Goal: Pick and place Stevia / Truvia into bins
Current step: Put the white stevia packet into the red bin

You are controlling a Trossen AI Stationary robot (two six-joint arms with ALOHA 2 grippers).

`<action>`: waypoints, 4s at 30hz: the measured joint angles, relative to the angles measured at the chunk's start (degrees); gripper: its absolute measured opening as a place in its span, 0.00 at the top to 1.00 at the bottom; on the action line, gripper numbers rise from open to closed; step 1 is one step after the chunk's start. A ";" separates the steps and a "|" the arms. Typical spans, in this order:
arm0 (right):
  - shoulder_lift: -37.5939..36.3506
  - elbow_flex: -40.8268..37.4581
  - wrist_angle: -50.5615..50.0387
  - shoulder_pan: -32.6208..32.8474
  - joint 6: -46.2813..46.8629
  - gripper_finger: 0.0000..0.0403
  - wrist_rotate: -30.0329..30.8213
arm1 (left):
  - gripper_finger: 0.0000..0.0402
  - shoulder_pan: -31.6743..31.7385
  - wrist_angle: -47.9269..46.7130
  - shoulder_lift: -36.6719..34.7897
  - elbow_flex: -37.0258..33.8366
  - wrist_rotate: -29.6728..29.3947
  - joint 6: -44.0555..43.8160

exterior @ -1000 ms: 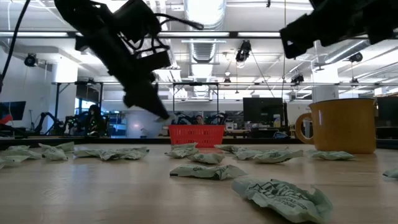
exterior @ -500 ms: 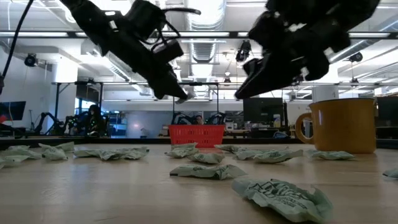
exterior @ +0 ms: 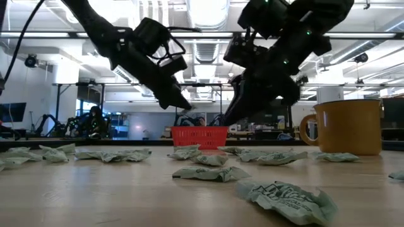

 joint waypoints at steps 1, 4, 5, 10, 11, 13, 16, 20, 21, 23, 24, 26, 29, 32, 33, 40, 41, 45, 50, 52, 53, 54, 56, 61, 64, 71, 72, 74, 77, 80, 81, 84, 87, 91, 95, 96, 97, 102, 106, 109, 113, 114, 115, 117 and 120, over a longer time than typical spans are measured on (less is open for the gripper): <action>-0.23 -0.27 -0.05 -0.01 0.37 0.83 0.97 | 1.00 0.16 0.11 0.33 0.00 0.00 0.00; -0.53 -1.01 -0.22 -0.04 1.24 0.83 1.88 | 1.00 0.85 0.05 1.40 0.02 0.04 0.00; -0.52 -1.23 -0.46 -0.03 1.50 0.83 1.86 | 1.00 0.97 0.15 1.89 0.09 0.40 0.00; -0.05 -1.53 -0.09 0.00 1.27 0.83 1.86 | 0.95 1.67 0.44 2.77 0.65 2.34 0.22; -0.05 -1.53 0.09 0.00 1.14 0.83 1.86 | 0.93 1.66 0.07 2.77 0.60 2.38 0.25; -0.11 -1.53 0.20 0.00 1.15 0.83 1.86 | 0.87 1.66 0.16 2.77 0.58 2.45 0.29; 0.10 -1.53 0.37 0.00 0.97 0.83 2.11 | 0.78 1.66 0.15 2.76 0.52 2.49 0.17; 2.51 -1.59 0.08 -0.21 0.85 0.80 6.34 | 0.67 1.60 0.04 1.44 0.42 2.47 0.01; 3.17 -1.62 -0.01 -0.39 0.69 0.79 6.88 | 0.65 1.41 -0.42 0.53 0.42 2.43 -0.07; 4.18 -1.47 0.02 -0.89 0.47 0.77 7.83 | 0.62 0.59 -1.80 -1.64 0.42 2.43 -0.75; 4.48 -1.43 0.02 -1.21 0.51 0.76 7.89 | 0.61 0.14 -2.95 -2.82 0.42 2.46 -1.38; 4.83 -1.42 0.17 -1.63 0.52 0.73 7.90 | 0.60 -0.87 -6.37 -5.69 0.37 2.49 -2.69; 4.80 -1.42 -0.35 -2.05 1.37 0.70 7.90 | 0.60 -2.60 -10.15 -10.66 0.19 2.44 -4.48; 4.74 -1.38 -0.90 -2.14 1.63 0.68 7.89 | 0.60 -4.61 -13.95 -15.46 -0.17 2.45 -6.56; 4.74 -1.38 -1.12 -2.14 1.63 0.67 7.87 | 0.60 -5.32 -14.81 -16.99 -0.28 2.49 -7.44; 4.91 -1.36 -1.76 -2.16 2.24 0.72 7.65 | 0.60 -10.94 -19.89 -25.63 -0.91 2.55 -10.59; 4.91 -1.36 -1.94 -2.16 2.52 0.73 7.63 | 0.60 -11.84 -20.17 -26.43 -0.92 2.54 -10.64; 4.98 -1.36 -2.55 -2.36 2.91 0.83 5.78 | 0.60 -15.34 -20.33 -27.96 -0.93 2.56 -10.64; 5.64 -1.36 -2.81 -2.50 2.92 0.95 4.59 | 0.60 -18.32 -20.53 -28.18 -0.94 2.63 -10.60; 5.66 -1.36 -2.78 -2.53 2.77 0.97 4.64 | 0.60 -18.91 -20.48 -28.23 -0.94 2.60 -10.58; 5.60 -1.34 -2.80 -2.51 2.47 0.97 4.65 | 0.60 -19.13 -20.48 -28.23 -0.94 2.58 -10.58; 5.50 -1.21 -2.86 -2.51 2.10 0.98 4.65 | 0.60 -19.29 -20.51 -28.23 -0.94 2.60 -10.58; 5.28 -0.50 -2.86 -2.51 1.48 0.98 4.83 | 0.60 -19.54 -20.55 -28.23 -0.94 2.60 -10.58; 4.51 2.24 -3.30 -2.40 -1.44 0.98 6.38 | 0.60 -19.62 -26.00 -28.25 -0.94 2.62 -14.08; 4.34 3.75 -3.39 -2.40 -3.99 0.98 9.24 | 0.60 -19.83 -32.19 -28.21 -1.02 2.57 -18.96; 4.19 7.48 -3.04 -4.96 -11.13 0.98 18.47 | 0.60 -21.74 -35.51 -27.94 -5.80 2.97 -26.54; 4.19 8.11 -2.88 -5.81 -11.69 0.98 18.45 | 0.60 -21.92 -35.51 -27.94 -6.56 3.02 -27.18; 4.19 9.37 -2.80 -7.81 -12.61 0.98 18.30 | 0.60 -22.12 -35.52 -27.94 -7.80 3.17 -28.59; 4.17 10.75 -2.78 -11.51 -13.46 0.98 18.13 | 0.60 -22.12 -35.52 -27.94 -9.15 3.17 -29.58; 4.17 11.86 -2.81 -15.67 -12.90 0.98 15.12 | 0.60 -22.10 -35.45 -27.94 -9.32 3.15 -30.08; 4.17 12.15 -2.84 -17.04 -12.23 0.98 12.68 | 0.60 -22.12 -35.45 -27.94 -9.27 3.15 -30.08; 4.17 12.66 -2.97 -20.78 -9.48 0.98 4.58 | 0.60 -22.12 -35.36 -27.94 -9.09 3.15 -30.07; 4.17 13.00 -2.96 -23.34 -6.73 0.98 -0.04 | 0.60 -22.12 -35.41 -27.94 -9.11 3.17 -29.88; 4.24 12.98 -3.86 -24.81 -6.34 0.95 -0.33 | 0.60 -22.12 -35.41 -27.94 -9.11 3.15 -29.83; 4.26 12.98 -4.50 -25.07 -5.85 0.84 -0.37 | 0.60 -22.10 -35.35 -27.94 -9.11 3.15 -29.79; 4.26 12.98 -4.47 -25.07 -5.87 0.81 -0.37 | 0.60 -22.10 -35.02 -27.94 -9.13 3.13 -29.79; 4.26 13.04 -4.50 -25.03 -5.89 0.78 -0.37 | 0.60 -22.10 -34.17 -27.94 -9.20 3.13 -29.78; 3.32 14.47 -9.24 -23.80 -7.70 0.67 -0.91 | 0.60 -22.14 -27.61 -27.07 -10.50 3.10 -29.44; 0.93 14.83 -14.73 -20.16 -11.65 0.64 -3.36 | 0.60 -22.21 -19.32 -23.44 -13.76 3.81 -26.00; -1.40 14.40 -19.43 -16.57 -13.84 0.64 -3.72 | 0.60 -22.21 -13.72 -18.67 -14.62 3.93 -22.19; -4.95 13.02 -23.48 -11.67 -13.76 0.66 -3.47 | 0.60 -22.12 -2.27 -11.64 -14.51 3.82 -17.36; -5.81 12.32 -24.27 -10.35 -13.43 0.67 -3.45 | 0.60 -22.13 0.44 -9.79 -14.55 3.75 -15.94; -6.80 11.64 -24.68 -9.14 -13.14 0.67 -3.46 | 0.60 -22.07 3.47 -7.95 -14.41 3.70 -14.68; -8.76 10.30 -24.26 -6.79 -12.52 0.68 -3.46 | 0.60 -21.99 4.65 -5.26 -13.54 2.89 -13.11; -11.85 8.04 -24.19 -3.69 -11.18 0.70 -2.94 | 0.60 -21.61 4.99 -1.40 -10.96 0.73 -12.90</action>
